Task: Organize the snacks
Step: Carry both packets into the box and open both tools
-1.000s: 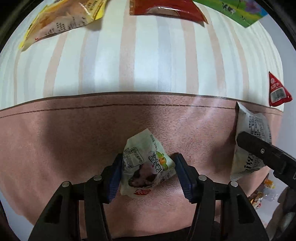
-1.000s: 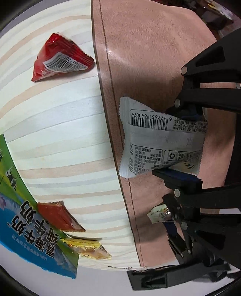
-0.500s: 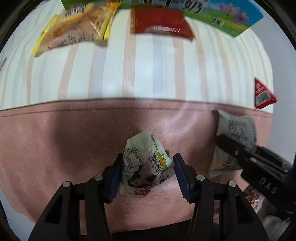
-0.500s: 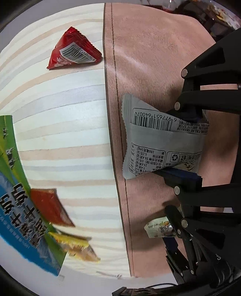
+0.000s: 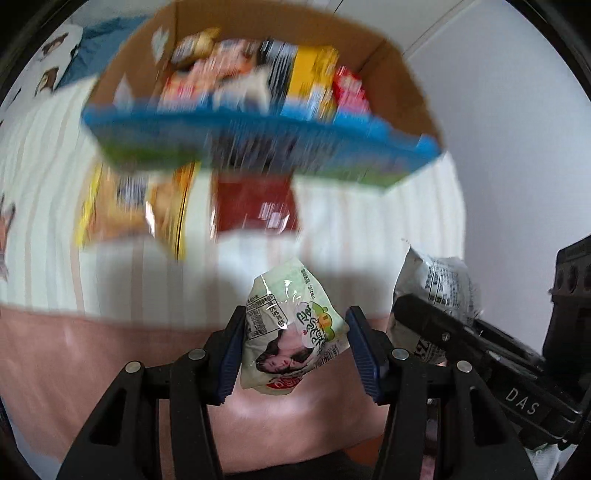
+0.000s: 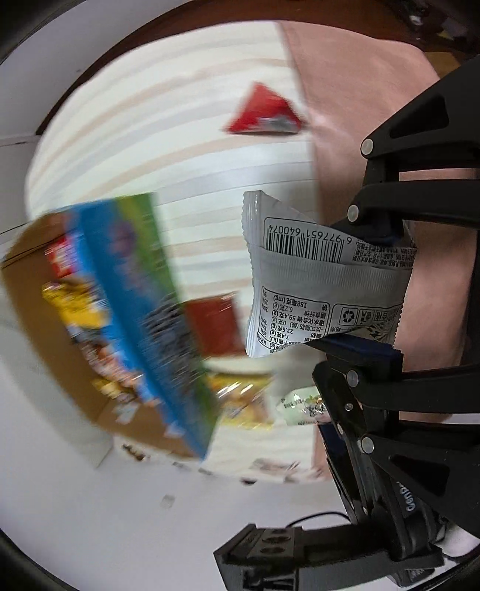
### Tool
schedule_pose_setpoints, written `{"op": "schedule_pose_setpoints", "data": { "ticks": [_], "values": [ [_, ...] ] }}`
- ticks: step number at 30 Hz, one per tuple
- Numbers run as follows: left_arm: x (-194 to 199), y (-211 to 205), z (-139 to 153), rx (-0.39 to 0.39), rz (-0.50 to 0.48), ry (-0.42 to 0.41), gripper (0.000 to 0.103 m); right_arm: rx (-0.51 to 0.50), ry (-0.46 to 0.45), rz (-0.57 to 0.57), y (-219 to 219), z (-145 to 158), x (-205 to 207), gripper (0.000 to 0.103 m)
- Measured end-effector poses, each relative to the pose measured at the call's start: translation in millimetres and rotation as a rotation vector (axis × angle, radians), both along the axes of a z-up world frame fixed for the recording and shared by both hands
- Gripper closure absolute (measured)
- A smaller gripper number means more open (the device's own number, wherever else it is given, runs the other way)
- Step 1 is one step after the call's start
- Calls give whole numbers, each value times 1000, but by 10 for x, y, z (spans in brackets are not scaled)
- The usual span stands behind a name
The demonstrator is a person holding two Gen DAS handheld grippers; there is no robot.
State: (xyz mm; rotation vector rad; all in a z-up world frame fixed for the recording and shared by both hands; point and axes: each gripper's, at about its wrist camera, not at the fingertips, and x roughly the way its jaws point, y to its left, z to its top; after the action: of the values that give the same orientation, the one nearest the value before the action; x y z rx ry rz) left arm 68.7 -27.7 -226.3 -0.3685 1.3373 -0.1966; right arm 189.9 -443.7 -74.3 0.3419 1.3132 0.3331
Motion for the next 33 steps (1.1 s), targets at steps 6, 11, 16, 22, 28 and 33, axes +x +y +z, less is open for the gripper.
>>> {"op": "schedule_pose_setpoints", "data": {
  "ticks": [6, 11, 16, 22, 28, 33],
  "values": [
    [867, 367, 504, -44, -8, -71, 52, -14, -102, 39, 134, 538, 713, 62],
    [1663, 372, 472, -39, -13, -25, 52, -75, -102, 63, 332, 553, 1422, 62],
    [2145, 372, 121, -35, -20, 86, 52, -101, -24, 65, 421, 248, 1796, 62],
    [2344, 384, -297, -42, -29, 200, 51, -67, 81, 34, 420, -194, 1989, 59],
    [2429, 424, -507, -7, -40, 231, 12, -103, 164, 87, 508, -434, 2033, 16],
    [2417, 444, -451, -6, -44, 215, 11, -139, 148, 102, 585, -402, 2038, 11]
  ]
}}
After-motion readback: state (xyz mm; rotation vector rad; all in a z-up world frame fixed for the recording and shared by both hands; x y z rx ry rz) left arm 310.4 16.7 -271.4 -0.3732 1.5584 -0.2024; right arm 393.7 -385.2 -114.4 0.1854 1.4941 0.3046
